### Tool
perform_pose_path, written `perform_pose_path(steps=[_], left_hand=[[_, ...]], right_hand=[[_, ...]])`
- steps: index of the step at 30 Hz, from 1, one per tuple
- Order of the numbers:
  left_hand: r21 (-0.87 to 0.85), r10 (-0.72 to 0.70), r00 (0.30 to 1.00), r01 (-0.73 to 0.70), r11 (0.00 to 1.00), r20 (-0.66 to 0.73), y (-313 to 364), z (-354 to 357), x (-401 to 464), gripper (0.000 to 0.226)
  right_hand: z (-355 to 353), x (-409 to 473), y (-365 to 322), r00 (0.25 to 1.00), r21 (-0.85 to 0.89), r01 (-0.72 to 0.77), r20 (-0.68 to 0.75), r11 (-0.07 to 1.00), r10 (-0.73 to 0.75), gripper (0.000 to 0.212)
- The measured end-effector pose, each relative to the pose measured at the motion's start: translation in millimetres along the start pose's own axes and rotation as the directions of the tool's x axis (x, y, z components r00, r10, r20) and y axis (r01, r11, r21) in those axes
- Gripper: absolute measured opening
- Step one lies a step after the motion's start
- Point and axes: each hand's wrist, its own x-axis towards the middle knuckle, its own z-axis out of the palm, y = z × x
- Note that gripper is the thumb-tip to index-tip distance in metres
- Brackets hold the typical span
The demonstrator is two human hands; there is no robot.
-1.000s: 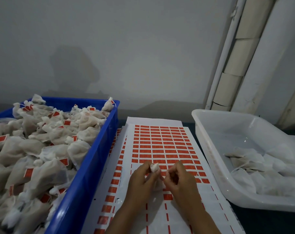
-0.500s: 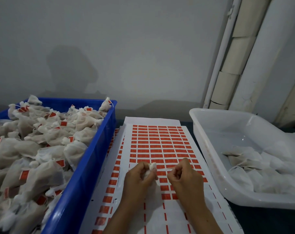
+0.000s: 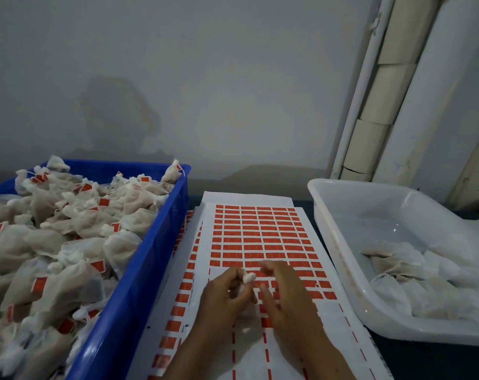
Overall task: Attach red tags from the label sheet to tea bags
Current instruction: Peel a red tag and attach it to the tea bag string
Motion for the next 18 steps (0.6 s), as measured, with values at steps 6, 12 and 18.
perform_pose_path(steps=[6,12,18], left_hand=[[0.001,0.023,1.000,-0.023,1.000,-0.001,0.4,-1.2,-0.1,0.007],[0.015,0.044,0.998,-0.045,0.999,0.033,2.0,-0.6,-0.8,0.008],[0.046,0.093,0.994,-0.090,0.995,-0.056,1.2,3.2,-1.3,0.012]], right_hand=[[-0.3,-5.4,-4.2,0.994,-0.072,0.076,-0.071,0.994,-0.082,0.046],[-2.4,-0.6,-2.8,0.982,-0.096,0.156,-0.091,0.983,-0.164,0.017],[-3.1,2.5,-2.4,0.995,-0.077,0.085,-0.047,0.993,-0.089,0.018]])
